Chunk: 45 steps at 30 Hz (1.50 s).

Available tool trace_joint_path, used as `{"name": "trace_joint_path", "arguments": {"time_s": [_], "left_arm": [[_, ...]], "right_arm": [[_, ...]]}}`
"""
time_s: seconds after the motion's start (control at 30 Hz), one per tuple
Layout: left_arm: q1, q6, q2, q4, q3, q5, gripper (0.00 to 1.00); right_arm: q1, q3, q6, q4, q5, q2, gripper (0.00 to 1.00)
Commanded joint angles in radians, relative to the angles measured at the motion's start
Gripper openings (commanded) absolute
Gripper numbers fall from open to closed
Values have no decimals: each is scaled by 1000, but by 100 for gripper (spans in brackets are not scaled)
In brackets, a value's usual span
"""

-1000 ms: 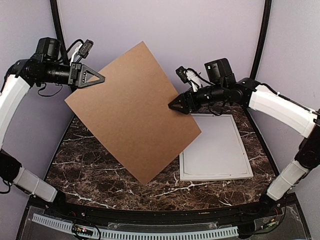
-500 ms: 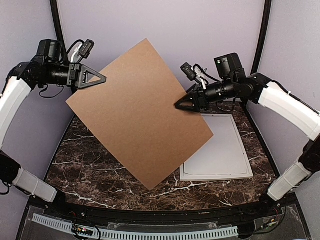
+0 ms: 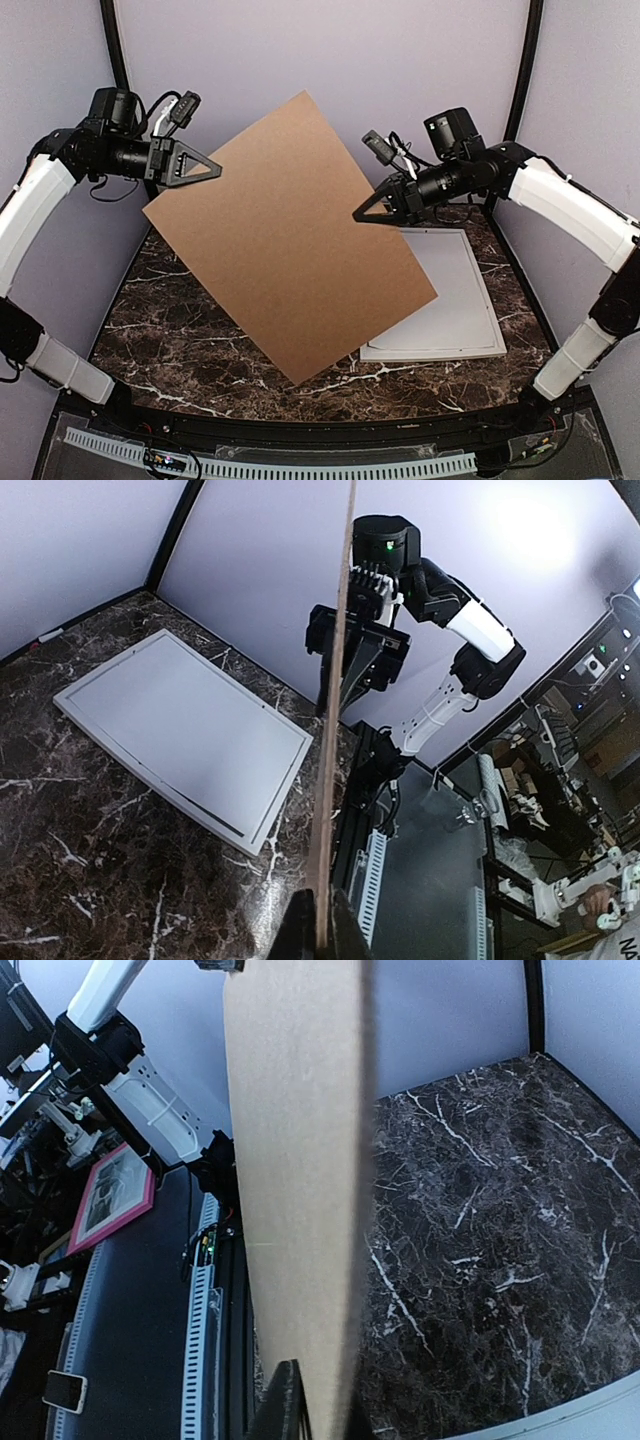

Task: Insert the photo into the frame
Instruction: Pass from the left arm to the right, then move the photo frame to the center of the board.

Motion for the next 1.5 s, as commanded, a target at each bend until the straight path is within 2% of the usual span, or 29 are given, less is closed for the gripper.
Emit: {"name": "trace_joint_path", "arguments": {"time_s": [0.0,0.03,0.07,0.13,0.3,0.37,0.53,0.67,0.73,0.93,1.07,1.17,1.47], "left_arm": [[-6,-44,14,81,-8,25,14],[-6,-51,16,97,-9,6,21],[-6,-61,20,105,-11,-3,35],[-6,-79,25,132,-10,-38,56],[-6,-136,26,186,-8,-253,80],[-6,-156,29,201,-16,-347,84],[-6,-229,56,276,-97,-442,86],[-33,-310,76,409,-208,-491,88],[-72,-328,100,430,-239,-561,88],[-246,-396,238,487,-278,-754,87],[-372,-407,375,490,-225,-866,84],[-450,-397,508,477,-131,-924,83],[-552,-360,815,438,137,-1058,75]], "right_arm": [[-30,-36,24,46,-39,-30,0],[-39,-52,41,60,-41,-42,0],[-51,-69,60,73,-42,-56,0],[-76,-107,103,95,-41,-85,0],[-189,-218,246,117,-17,-186,0],[-250,-255,291,105,-18,-228,0],[-426,-318,366,49,-77,-311,0],[-620,-374,416,32,-178,-350,0],[-699,-405,475,85,-210,-365,0],[-825,-458,650,225,-223,-342,0],[-875,-465,730,304,-227,-334,0],[-905,-487,801,386,-226,-350,0],[-967,-527,854,451,-194,-376,0]]}}
